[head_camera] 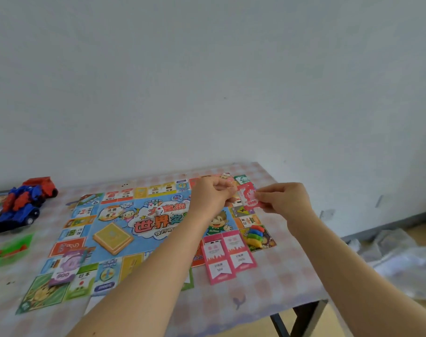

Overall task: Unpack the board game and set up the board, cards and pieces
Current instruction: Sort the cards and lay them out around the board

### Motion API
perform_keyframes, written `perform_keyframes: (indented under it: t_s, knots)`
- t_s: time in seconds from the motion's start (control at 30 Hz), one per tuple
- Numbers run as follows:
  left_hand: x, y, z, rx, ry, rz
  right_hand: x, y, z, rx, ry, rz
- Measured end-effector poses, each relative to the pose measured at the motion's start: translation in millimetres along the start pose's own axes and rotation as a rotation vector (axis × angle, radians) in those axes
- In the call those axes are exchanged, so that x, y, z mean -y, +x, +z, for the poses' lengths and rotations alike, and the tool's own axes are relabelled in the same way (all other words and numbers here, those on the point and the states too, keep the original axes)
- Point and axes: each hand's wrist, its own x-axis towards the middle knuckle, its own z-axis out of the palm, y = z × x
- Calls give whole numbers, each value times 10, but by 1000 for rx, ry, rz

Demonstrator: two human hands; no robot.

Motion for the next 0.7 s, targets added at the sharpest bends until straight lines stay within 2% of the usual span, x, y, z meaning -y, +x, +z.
perform_keyframes:
  t_s: [0.1, 0.23, 0.4, 0.7]
  knots:
    - [41, 72, 159, 11, 250, 85, -129, 180, -148, -91, -94, 8]
    - [82, 132, 268, 71, 412, 137, -294, 363, -219, -124, -237, 40]
    - [111, 183, 319, 195, 540, 176, -333, 450, -168, -89, -323, 78]
    - [138, 203, 456, 383, 775, 300, -332, 517, -110, -81, -505, 17]
